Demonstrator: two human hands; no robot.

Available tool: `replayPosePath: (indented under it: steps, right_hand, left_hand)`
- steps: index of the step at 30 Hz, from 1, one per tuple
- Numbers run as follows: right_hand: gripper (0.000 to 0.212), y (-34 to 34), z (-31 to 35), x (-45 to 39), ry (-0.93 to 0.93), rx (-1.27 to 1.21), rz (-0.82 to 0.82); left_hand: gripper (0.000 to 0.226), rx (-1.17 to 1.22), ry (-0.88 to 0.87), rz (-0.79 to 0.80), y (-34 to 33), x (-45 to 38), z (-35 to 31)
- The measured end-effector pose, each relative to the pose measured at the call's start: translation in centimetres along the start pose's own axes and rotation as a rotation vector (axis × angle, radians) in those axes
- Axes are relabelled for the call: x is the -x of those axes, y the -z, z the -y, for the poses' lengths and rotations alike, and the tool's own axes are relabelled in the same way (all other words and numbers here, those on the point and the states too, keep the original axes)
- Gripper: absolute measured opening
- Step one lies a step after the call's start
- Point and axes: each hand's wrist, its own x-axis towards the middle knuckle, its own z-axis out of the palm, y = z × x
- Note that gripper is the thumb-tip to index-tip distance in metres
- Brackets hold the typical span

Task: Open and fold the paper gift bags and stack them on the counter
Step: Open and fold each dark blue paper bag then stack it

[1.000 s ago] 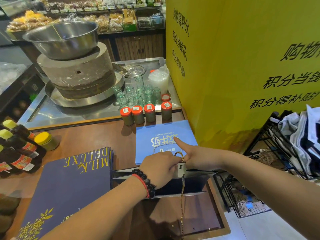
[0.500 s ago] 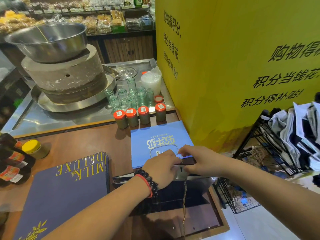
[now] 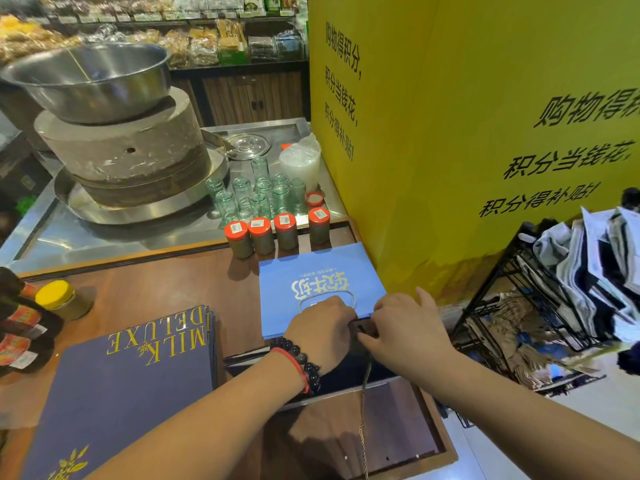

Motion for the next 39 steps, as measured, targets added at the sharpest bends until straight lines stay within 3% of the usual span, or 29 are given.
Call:
replayPosePath:
  steps: [4, 7, 10, 13, 16, 28, 32, 36, 39]
  right_hand:
    - [0.032, -0.5, 0.9, -0.4, 0.008, -0.023, -0.003]
    - [0.031, -1.2, 0.7, -0.5, 0.039, -0.103, -0.106]
    - [0.036, -1.7, 0.3, -0.7, 0.112, -0.217, -0.194]
    - [0.019, -2.2, -0.2, -0.4, 0.140, -0.293, -0.298]
    - [0.013, -2.3, -0.6, -0.4, 0.164, -0.334, -0.290]
    - [0.030, -1.5, -1.2, -0.6, 0.160, -0.357, -0.139]
    - [0.020, -1.3, -1.2, -0.3, 0.169, -0.495, -0.188]
    - [0.037, -0.6, -2.8, -1.3, 0.040, -0.607, -0.124]
    - [0.030, -0.5, -3.8, -0.9, 0.021, -0.659, -0.140]
  left_hand:
    - [0.053, 0.006, -0.007, 0.027, 0.3, -0.1, 0.1]
    - [0.032, 0.003, 0.000, 0.058, 0.9, 0.0, 0.1]
    - [0.029, -0.014, 0.017, 0.061, 1.7, -0.1, -0.2]
    - [0.030, -0.034, 0.025, 0.068, 2.0, -0.1, -0.6]
    - [0.040, -0.027, 0.028, 0.069, 2.2, -0.1, -1.0]
    - [0.021, -0.071, 0.014, 0.023, 1.3, -1.0, -1.5]
    - [0.017, -0.090, 0.084, -0.007, 2.0, -2.0, 0.1]
    - [0.020, -0.153, -0.011, 0.026, 2.3, -2.6, -0.6]
    - [0.019, -0.098, 0.002, -0.028, 2.5, -2.6, 0.0]
